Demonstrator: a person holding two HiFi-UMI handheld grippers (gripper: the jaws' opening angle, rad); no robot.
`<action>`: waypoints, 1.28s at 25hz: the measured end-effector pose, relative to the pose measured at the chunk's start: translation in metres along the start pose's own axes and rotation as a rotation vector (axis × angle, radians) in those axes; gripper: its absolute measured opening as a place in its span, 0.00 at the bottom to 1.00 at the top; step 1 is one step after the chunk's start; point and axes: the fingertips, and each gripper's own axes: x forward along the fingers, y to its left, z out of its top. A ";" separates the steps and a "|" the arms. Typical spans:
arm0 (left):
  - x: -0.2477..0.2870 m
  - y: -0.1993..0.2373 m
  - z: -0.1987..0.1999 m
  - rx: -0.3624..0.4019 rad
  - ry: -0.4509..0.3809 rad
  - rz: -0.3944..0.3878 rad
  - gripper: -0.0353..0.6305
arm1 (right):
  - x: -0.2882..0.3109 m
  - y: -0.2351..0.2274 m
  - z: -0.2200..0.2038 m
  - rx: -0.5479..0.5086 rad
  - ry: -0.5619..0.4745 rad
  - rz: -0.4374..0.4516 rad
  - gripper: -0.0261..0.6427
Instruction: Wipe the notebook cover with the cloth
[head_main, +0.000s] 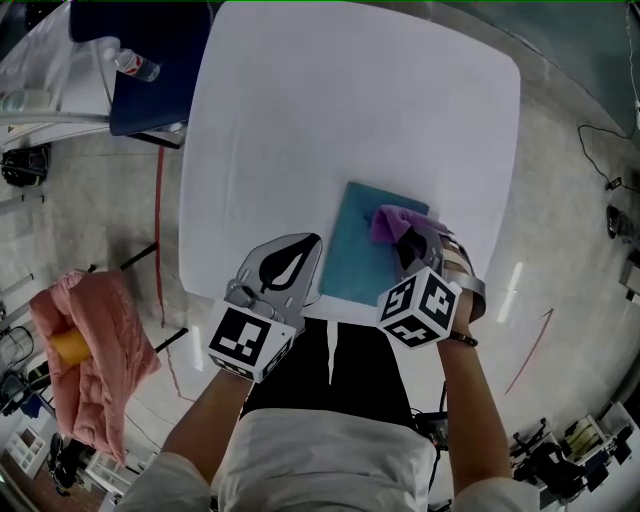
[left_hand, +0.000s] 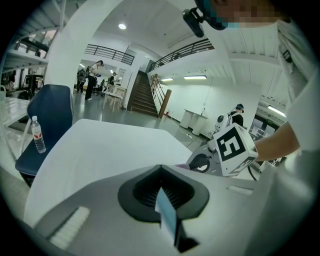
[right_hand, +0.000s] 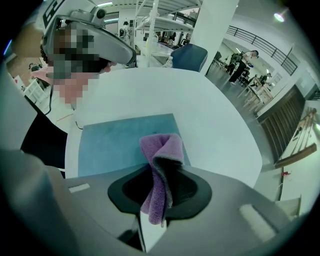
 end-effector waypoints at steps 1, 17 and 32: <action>0.000 -0.001 -0.001 0.001 0.000 -0.002 0.05 | 0.000 0.002 -0.001 0.003 -0.001 0.002 0.19; -0.003 -0.020 -0.011 0.036 0.017 -0.048 0.05 | -0.010 0.043 -0.010 0.033 -0.008 0.037 0.19; 0.000 -0.037 -0.020 0.053 0.035 -0.093 0.05 | -0.020 0.083 -0.020 0.062 -0.009 0.078 0.19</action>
